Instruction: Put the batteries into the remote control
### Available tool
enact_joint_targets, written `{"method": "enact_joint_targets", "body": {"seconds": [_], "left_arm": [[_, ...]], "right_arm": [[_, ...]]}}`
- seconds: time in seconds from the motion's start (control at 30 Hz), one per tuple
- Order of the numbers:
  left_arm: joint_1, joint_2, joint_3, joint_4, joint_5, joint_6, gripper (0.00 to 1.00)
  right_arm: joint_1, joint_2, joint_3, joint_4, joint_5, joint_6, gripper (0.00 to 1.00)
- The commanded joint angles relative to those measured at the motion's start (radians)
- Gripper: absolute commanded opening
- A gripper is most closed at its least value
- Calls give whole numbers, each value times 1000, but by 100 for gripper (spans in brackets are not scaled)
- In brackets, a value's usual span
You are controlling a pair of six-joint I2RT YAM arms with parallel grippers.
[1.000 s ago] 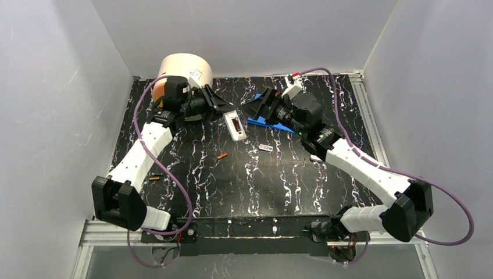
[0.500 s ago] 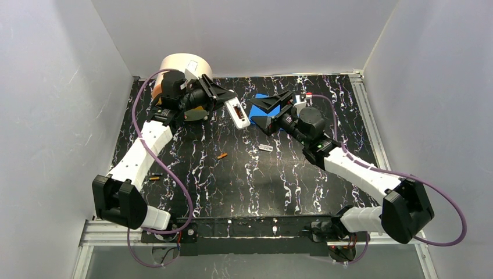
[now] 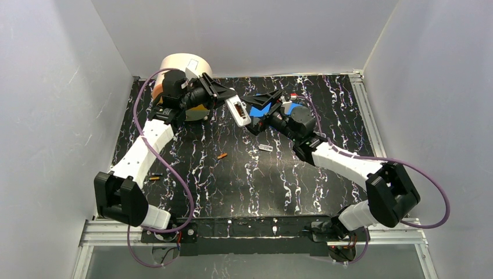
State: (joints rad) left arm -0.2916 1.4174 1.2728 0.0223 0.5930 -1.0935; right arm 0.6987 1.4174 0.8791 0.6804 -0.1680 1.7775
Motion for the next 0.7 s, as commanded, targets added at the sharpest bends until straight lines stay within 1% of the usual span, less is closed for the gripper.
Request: {"method": "enact_joint_targets", "body": {"seconds": [0.0,0.07,0.1,0.17,0.3,0.43,0.5,0.67], "left_arm": [[-4,-9,24,31,39,11,0],[-4,-7,29,31,52,23,0],[-4,-6,30,29,56,26,0],[-5,-6,31,28,69,36,0],[-5,-3,31,29,113,67,0],[-5,-3,30,22,145,95,0],[-4,-5,29,13,143,101,0],[-5,-1,28,25,129,91,0]], "right_arm": [[7,17,51,98,-34,41,93],[6,26,49,116,-36,45,89],[6,34,51,121,-40,45,84],[7,46,59,119,-53,47,81],[7,65,46,170,-51,87,80],[6,83,42,210,-50,111,82],[7,92,43,220,-54,127,81],[7,111,46,252,-76,137,64]]}}
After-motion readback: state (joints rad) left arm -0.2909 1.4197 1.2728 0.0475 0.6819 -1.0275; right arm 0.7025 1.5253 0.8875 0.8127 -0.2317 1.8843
